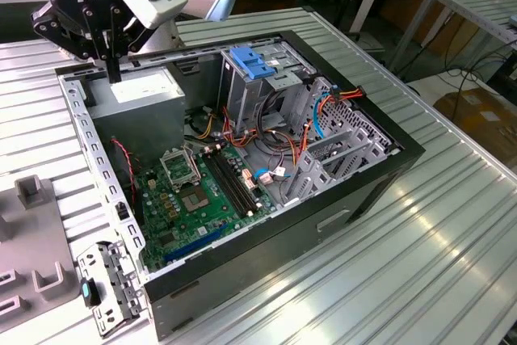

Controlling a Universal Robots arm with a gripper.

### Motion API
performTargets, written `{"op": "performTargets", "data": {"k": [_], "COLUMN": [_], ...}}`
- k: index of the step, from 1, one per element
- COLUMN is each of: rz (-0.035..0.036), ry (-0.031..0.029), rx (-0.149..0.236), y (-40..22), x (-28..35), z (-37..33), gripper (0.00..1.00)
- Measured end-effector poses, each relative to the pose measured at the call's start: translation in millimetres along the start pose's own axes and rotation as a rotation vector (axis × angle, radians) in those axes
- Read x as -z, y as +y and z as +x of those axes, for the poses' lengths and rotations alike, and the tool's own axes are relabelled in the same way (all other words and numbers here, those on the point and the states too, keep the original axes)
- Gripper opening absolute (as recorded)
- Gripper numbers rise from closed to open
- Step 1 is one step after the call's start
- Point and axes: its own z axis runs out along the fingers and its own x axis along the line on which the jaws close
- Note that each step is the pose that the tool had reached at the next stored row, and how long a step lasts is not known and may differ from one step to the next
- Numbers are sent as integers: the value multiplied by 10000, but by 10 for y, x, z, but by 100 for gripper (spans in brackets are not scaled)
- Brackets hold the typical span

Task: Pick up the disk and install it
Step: 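Reach for the disk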

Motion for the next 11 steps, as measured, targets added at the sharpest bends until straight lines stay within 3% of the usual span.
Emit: {"op": "performTargets", "data": {"k": [11], "rz": [0], "ry": [1], "rx": [0], "y": [-9], "x": [3], "z": [115], "gripper": [11]}}
